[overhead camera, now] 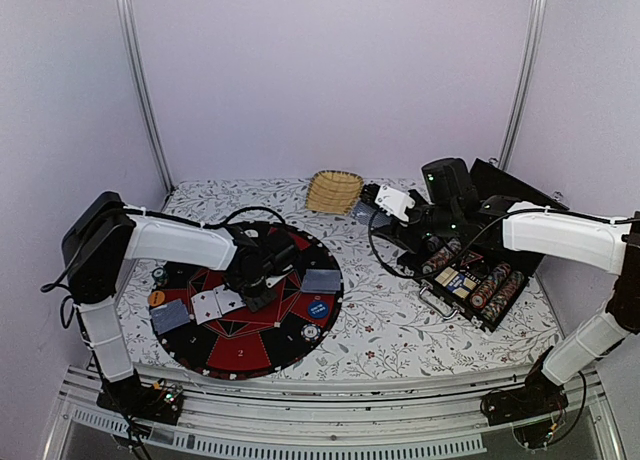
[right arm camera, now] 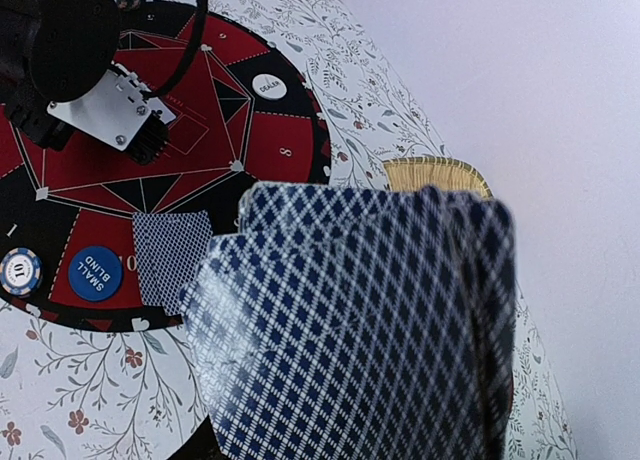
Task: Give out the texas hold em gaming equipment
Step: Flop the poker card into the community card area, then pick up the poker card from the face-down deck piles.
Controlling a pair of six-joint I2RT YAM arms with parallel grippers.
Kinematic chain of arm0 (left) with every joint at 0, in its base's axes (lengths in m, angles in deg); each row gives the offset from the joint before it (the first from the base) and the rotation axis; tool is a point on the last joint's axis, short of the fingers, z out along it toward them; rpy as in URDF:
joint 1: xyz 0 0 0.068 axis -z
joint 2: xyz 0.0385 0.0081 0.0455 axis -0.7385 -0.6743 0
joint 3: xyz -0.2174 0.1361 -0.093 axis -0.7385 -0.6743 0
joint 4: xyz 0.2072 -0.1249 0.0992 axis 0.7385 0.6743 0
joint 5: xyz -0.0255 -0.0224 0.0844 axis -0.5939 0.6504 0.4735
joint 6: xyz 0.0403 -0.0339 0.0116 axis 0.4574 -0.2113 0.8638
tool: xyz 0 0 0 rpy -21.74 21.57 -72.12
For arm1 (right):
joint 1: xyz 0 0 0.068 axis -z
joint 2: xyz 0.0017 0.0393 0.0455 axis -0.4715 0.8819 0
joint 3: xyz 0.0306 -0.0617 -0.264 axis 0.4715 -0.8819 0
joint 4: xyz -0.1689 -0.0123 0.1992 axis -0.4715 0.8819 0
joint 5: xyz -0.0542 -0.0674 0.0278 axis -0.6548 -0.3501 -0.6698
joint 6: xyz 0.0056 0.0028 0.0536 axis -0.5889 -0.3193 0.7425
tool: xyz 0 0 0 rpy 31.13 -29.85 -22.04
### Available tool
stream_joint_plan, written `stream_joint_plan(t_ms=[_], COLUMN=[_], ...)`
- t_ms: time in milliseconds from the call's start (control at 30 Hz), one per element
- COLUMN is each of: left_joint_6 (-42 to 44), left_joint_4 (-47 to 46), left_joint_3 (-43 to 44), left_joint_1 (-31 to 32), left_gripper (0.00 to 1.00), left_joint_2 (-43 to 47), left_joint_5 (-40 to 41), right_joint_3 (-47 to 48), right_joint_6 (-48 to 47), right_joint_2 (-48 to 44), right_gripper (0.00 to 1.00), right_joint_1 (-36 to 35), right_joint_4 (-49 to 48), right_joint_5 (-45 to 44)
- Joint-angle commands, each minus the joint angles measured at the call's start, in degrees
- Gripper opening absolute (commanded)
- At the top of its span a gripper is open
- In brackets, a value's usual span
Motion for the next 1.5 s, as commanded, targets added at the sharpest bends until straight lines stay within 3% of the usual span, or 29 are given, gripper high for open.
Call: stream_joint_plan(t_ms=[0,100,333,667,833,967,1067,1200,1467], left_joint_6=[-0.8,-0.9,-0.8,-0.1,-6.7,-15.8,-20.6,-22.1,-22.2], left_joint_4=[-0.2,-0.2,0.7,-3.2,-15.3,-35.5,-43.0,-44.4,-45.0], left_joint_3=[-0.4,-0.3,-0.5,1.1,2.9,-1.6,-1.6,-0.3,0.1], left_joint_1=[1.2,1.3,1.3,0.4,-6.7,-10.2,-10.1,-9.7,-9.1], left_gripper=[0.0,0.02,0.3,0.58,0.77,0.98,0.98,0.98,0.98], left_joint_2=[1.4,1.4,4.0,14.8,19.8,23.2,21.6,18.2,15.8], left_joint_5=[-1.8,-2.2,-5.3,-17.2,-39.1,-57.1,-64.5,-67.7,-65.3], right_joint_3=[-0.5,-0.4,-0.6,-0.1,0.8,1.5,2.7,5.3,8.4], right_joint_6=[0.4,0.3,0.3,0.1,0.5,0.2,0.3,0.6,0.4], right_joint_2=[-2.0,-2.1,-2.2,-2.3,-1.9,-1.0,0.3,2.9,6.9], right_gripper=[0.45,0.45,0.45,0.45,0.45,0.46,0.46,0.46,0.46], right_joint_1=[0.1,0.0,0.1,0.1,-0.7,-2.9,-4.5,-6.1,-8.1], right_joint_4=[-0.7,-0.6,-0.6,-0.1,0.2,-0.1,-0.5,-0.6,-1.1], right_joint_5=[0.2,0.2,-0.1,1.3,2.4,2.9,3.5,4.6,5.6])
